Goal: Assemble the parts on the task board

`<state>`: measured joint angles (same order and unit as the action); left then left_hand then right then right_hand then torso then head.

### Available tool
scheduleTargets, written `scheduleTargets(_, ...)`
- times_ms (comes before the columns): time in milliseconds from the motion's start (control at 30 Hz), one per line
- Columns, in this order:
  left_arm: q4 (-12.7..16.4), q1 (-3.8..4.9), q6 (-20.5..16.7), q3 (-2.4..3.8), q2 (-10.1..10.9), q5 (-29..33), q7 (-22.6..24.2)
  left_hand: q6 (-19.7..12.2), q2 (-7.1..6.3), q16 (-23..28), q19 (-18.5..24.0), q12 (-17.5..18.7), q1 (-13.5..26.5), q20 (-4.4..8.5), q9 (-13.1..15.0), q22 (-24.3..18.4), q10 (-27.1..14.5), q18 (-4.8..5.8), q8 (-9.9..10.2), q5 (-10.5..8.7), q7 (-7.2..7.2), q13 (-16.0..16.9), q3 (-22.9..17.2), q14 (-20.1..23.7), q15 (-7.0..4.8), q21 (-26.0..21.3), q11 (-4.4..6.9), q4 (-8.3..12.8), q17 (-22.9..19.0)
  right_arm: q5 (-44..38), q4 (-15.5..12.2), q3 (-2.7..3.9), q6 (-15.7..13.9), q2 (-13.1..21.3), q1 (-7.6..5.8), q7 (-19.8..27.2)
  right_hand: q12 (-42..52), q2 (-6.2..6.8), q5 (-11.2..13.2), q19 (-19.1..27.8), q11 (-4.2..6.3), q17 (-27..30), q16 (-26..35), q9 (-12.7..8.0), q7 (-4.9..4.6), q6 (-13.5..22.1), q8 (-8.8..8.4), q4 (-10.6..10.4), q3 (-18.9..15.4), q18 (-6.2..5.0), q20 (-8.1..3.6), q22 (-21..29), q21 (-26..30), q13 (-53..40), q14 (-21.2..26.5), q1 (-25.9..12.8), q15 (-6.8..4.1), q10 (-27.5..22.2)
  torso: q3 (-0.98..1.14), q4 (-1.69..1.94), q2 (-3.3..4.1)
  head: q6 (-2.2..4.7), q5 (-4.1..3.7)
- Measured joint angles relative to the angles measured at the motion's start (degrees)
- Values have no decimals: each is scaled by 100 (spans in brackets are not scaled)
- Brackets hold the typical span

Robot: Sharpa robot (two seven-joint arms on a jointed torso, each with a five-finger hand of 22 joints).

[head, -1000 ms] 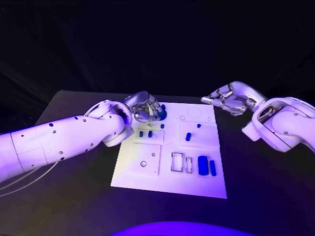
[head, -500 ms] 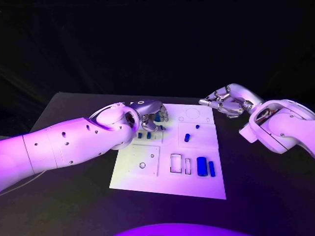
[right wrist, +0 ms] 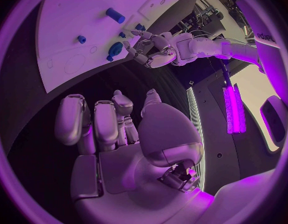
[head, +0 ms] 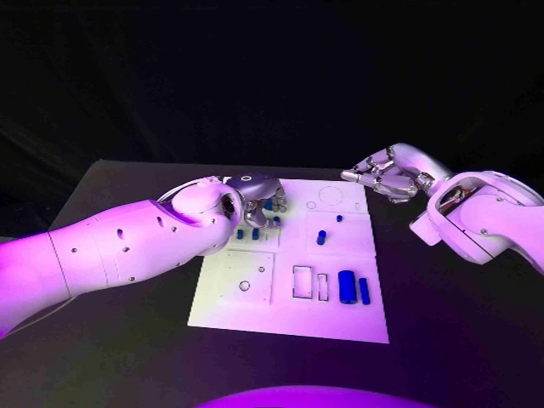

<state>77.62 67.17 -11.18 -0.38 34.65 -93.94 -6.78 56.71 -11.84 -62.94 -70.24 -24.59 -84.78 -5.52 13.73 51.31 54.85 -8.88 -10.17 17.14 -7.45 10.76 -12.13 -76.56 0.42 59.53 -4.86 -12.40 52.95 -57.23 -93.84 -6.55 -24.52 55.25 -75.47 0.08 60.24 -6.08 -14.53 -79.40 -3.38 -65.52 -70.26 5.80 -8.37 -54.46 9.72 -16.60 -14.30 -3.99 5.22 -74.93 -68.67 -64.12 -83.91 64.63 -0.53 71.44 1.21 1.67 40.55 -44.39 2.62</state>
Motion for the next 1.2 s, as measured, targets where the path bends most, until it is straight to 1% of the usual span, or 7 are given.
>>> scheduleTargets(167,-95,-16,-5,2,-49,-29,1,64,69,-100,-41,64,-69,0,-54,102,90,-1,14,0,-1,-78,-108,-27,-14,79,32,-35,9,3,-4,0,-3,1,1,6,0,0,0,0,0,0,22,0,0,0,0,0,0,0,0,0,0,0,0,0,0,0,0,0,-1,6,2)
scheduleTargets(233,-134,-17,-7,4,-62,-35,3,103,97,-131,-41,91,-97,0,-76,126,110,-1,29,0,0,-104,-154,-27,-14,106,13,-39,9,3,-4,0,-3,1,1,7,0,0,0,0,0,0,22,-1,0,0,0,0,0,0,0,0,0,0,0,0,0,0,1,0,-1,6,8)
scheduleTargets(400,-231,-18,-7,6,-119,-33,8,164,121,-252,-103,131,-121,2,-116,262,205,-1,56,0,1,-170,-249,-64,-23,240,44,-36,52,5,-4,0,-4,-5,3,11,0,0,0,0,0,0,22,-1,0,0,0,0,0,0,0,1,0,0,0,0,0,0,4,0,-5,0,13)
scheduleTargets(633,-371,-31,0,7,-221,-25,18,217,122,-322,-112,174,-122,11,-162,332,280,-1,89,0,13,-239,-380,-70,-16,300,40,-31,50,7,-3,0,-4,-15,3,17,0,0,0,0,0,-1,22,-1,0,0,0,0,0,1,0,1,0,0,0,0,0,0,4,0,-5,3,17)
scheduleTargets(667,-389,-35,1,7,-231,-25,19,226,122,-339,-112,175,-122,11,-167,346,286,50,89,0,21,-246,-394,-70,-16,304,44,-32,50,7,-3,0,-4,-15,3,17,0,0,0,0,0,-1,22,-1,0,0,0,0,0,1,0,1,0,0,0,0,0,0,4,0,-5,4,16)
scheduleTargets(700,-406,-39,2,7,-239,-24,21,237,121,-340,-112,175,-122,11,-167,355,286,59,89,0,10,-250,-394,-70,-16,305,44,-32,52,7,-3,0,-4,-15,3,17,0,0,0,0,0,-1,22,-1,0,0,0,0,0,1,0,1,0,0,0,0,0,1,4,-1,-5,5,13)
scheduleTargets(1200,-542,-86,80,6,-331,5,56,287,121,-517,-195,222,-122,11,-219,577,408,58,133,0,0,-303,-497,-129,-34,504,43,-8,156,9,-10,0,-5,-11,3,23,0,0,0,-1,0,-1,22,3,0,0,0,17,-16,2,0,2,0,-1,0,0,0,1,4,0,-4,-5,-12)
